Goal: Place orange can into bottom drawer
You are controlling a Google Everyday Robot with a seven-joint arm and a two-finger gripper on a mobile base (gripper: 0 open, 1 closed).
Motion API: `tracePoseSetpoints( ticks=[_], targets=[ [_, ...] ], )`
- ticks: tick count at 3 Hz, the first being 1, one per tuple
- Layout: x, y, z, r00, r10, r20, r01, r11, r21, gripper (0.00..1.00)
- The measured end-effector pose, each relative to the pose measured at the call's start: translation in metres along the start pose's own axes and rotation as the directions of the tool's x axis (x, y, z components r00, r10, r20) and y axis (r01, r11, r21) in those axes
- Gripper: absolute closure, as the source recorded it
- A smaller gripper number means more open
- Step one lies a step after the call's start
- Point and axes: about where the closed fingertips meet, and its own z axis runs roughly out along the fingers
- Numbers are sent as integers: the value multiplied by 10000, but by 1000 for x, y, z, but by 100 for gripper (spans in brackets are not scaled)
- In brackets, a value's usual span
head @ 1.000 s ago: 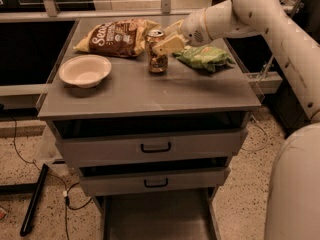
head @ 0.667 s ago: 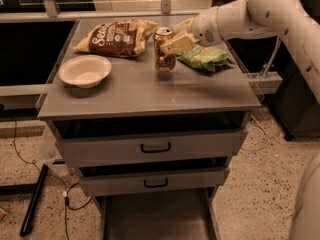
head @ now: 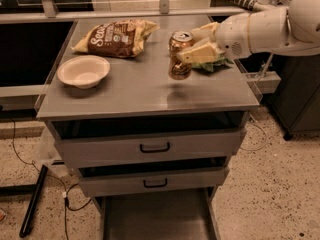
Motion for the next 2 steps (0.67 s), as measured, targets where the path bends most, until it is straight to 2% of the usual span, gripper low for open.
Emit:
tracePoseSetpoints(
  ticks=[2],
  targets=[
    [17,72,-81,9983,-435,-391,453,9978,474,100]
  ],
)
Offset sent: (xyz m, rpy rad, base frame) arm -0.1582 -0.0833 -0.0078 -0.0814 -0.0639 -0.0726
